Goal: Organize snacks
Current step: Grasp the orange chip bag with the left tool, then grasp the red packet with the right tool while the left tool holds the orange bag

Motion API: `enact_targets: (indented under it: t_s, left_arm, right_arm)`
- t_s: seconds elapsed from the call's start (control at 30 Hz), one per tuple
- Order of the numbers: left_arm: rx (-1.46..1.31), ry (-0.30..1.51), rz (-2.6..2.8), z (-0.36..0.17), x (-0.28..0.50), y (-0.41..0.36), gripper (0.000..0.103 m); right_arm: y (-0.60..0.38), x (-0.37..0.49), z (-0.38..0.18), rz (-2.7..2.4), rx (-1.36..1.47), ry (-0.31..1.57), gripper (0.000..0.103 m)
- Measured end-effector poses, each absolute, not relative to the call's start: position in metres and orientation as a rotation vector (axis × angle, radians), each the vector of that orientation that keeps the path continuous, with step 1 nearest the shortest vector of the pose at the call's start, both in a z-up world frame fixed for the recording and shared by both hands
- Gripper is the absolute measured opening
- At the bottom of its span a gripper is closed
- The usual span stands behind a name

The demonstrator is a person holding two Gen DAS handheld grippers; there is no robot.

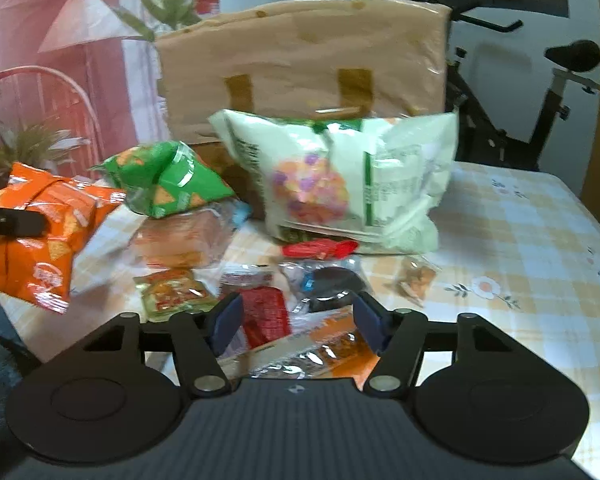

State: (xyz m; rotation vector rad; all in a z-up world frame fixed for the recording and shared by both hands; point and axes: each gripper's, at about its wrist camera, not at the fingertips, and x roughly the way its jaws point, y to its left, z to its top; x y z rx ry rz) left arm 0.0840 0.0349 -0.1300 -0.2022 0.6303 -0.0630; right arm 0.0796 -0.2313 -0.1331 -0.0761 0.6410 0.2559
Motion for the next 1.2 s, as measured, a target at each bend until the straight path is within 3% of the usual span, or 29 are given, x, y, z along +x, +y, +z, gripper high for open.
enact_targets:
  t_s: [0.5,0.67,0.83,0.9,0.97,1.07,1.2]
  left_arm:
    - [-0.213,0.614,-0.085,-0.134,0.078,0.041,0.054]
    - [-0.217,0.618,-0.086,-0.136,0.079,0.039,0.054]
    - [-0.213,0.625,-0.091,-0.137,0.081,0.037,0.054]
    - [-0.214,0.623,-0.089,-0.137,0.081,0.038,0.054]
    - [-0.216,0.626,-0.087,-0.137,0.081,0.038,0.054]
    - [-0.213,0.63,-0.089,-0.138,0.082,0.037,0.054]
    - [-0.209,0.628,-0.093,-0.137,0.082,0.037,0.054]
  right_arm:
    - [-0.18,0.109,-0.153,0.452,-0.334,0.78,0.063]
    - [-0.175,0.115,-0.163,0.457,-0.395,0.814,0.079]
    - [-0.18,0.127,-0.168,0.477,-0.317,0.833,0.08]
    - [-0.181,0.127,-0.169,0.49,-0.305,0.825,0.076]
    - [-0.181,0.12,-0.167,0.484,-0.3,0.804,0.061]
    - [-0.186,0.11,-0.165,0.439,-0.273,0.777,0.048]
    - [-0.202,0.1,-0.156,0.377,-0.206,0.742,0.04]
